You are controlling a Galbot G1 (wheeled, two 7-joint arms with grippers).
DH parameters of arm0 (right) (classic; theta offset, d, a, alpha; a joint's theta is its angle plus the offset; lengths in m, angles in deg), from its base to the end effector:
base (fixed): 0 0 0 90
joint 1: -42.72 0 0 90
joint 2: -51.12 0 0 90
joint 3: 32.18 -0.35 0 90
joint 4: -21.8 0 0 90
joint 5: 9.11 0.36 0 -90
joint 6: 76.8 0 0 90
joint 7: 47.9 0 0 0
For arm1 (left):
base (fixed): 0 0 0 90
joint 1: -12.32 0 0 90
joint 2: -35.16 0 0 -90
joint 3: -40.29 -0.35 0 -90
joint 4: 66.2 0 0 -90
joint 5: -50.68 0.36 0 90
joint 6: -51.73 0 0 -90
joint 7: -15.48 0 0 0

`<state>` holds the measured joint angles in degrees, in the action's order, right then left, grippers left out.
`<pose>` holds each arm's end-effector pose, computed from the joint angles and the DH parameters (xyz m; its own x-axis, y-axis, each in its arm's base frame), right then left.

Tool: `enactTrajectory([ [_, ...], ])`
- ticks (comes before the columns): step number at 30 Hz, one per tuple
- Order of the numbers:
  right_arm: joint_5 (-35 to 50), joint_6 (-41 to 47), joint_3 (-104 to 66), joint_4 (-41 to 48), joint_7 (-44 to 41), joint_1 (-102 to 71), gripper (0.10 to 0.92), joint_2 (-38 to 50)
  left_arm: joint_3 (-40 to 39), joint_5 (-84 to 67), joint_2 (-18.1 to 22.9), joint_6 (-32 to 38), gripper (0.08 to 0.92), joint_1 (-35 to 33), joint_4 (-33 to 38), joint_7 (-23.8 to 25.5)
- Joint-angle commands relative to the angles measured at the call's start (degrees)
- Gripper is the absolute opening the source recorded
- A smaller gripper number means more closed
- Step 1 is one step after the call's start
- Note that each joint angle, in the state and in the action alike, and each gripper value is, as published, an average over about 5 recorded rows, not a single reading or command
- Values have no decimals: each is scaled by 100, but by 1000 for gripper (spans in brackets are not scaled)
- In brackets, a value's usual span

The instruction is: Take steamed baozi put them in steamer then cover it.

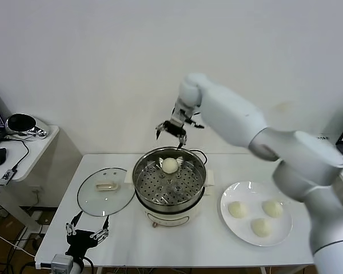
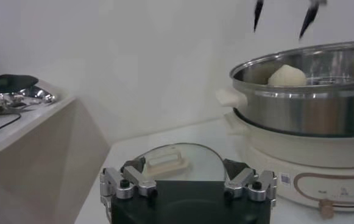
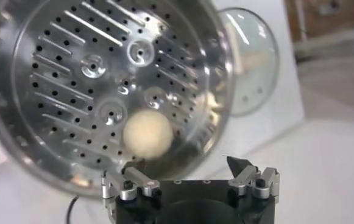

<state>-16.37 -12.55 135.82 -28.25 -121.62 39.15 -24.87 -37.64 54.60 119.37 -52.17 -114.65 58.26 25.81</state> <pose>0.6316 0.1212 0.0181 -0.1952 -0.3393 0.9202 -0.4437 -0.8062 -0.3913 0.1481 0.0765 -0.2859 -0.9551 -0.0008 0.2963 0.0679 0.9728 0.2215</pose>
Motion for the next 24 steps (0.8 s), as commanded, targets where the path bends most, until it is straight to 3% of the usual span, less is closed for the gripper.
enactTrajectory([
  [1,2160,3284,1336,-2148,-200,1102,823,2189,-46,-16,-34,-32,823,17,-8,10],
  [9,2085,5740,1232,-3453,-271,557,823,3833,-118,-85,-106,-166,823,27,-61,81],
  [15,1558,6112,786,-4046,34,-523,823,4357,-160,-231,-146,-360,823,-5,-1,146],
  [24,883,6170,411,-4101,715,-1722,823,4325,-164,-240,-100,-421,823,-114,109,180],
])
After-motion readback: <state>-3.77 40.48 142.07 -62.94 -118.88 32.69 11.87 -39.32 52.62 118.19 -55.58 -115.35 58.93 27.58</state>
